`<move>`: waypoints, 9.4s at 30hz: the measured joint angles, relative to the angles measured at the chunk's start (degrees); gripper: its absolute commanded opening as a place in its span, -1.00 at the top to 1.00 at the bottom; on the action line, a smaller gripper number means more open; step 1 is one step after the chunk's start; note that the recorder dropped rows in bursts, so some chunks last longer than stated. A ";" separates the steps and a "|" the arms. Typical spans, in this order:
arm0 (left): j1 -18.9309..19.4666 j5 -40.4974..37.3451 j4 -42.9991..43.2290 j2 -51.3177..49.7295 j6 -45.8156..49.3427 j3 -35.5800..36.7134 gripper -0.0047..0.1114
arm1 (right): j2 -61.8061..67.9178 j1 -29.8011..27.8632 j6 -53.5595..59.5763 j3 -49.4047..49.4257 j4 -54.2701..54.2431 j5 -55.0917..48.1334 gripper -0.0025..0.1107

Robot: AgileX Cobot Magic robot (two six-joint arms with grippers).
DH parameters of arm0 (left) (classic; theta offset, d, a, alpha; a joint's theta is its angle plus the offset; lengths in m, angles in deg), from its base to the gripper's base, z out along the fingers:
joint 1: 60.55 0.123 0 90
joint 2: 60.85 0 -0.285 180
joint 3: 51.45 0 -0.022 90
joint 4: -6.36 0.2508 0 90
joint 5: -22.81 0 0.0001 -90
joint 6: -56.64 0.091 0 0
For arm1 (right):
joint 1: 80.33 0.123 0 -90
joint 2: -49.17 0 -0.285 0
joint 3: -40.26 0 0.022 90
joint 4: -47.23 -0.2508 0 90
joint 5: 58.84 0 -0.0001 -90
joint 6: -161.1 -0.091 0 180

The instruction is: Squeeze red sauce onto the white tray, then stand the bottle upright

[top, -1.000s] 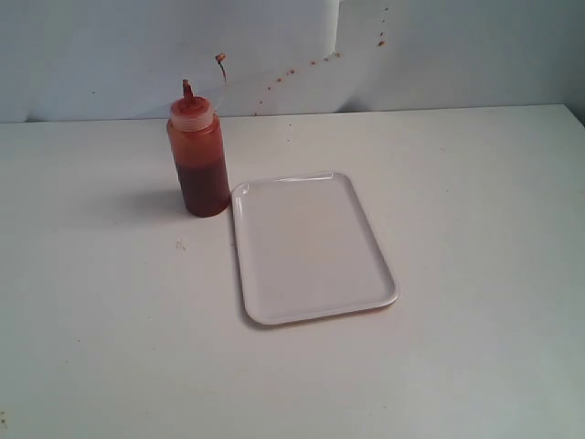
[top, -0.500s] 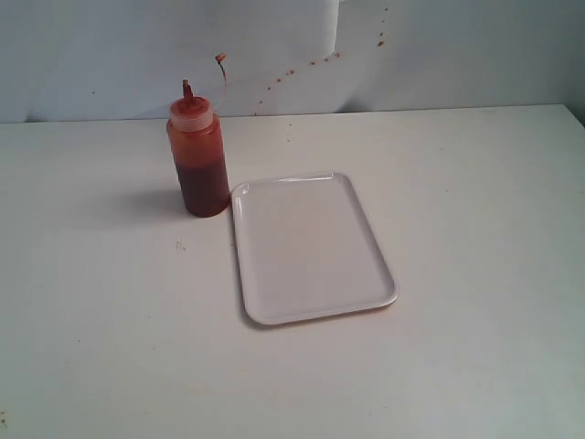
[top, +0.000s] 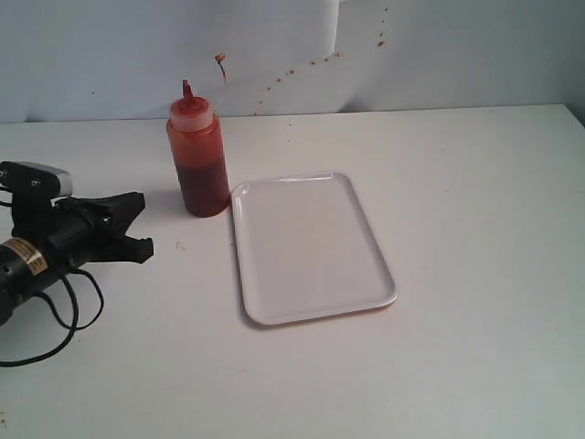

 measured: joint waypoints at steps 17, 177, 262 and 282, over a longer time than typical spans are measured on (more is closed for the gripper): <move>0.00 0.00 -0.20 -11.33 10.24 -8.56 0.89 | 0.00 0.00 0.00 0.00 0.00 0.00 0.96; 0.00 3.62 30.33 -10.89 17.58 -19.86 0.92 | 0.00 0.00 0.48 0.00 4.88 1.45 0.96; -14.33 -33.58 -11.81 11.76 113.23 -22.84 0.92 | 109.66 3.47 -100.65 -90.20 99.56 84.39 -0.87; -19.95 -30.10 -11.80 11.76 129.52 -23.03 0.92 | 117.08 11.39 -98.05 -90.20 99.56 85.80 -0.87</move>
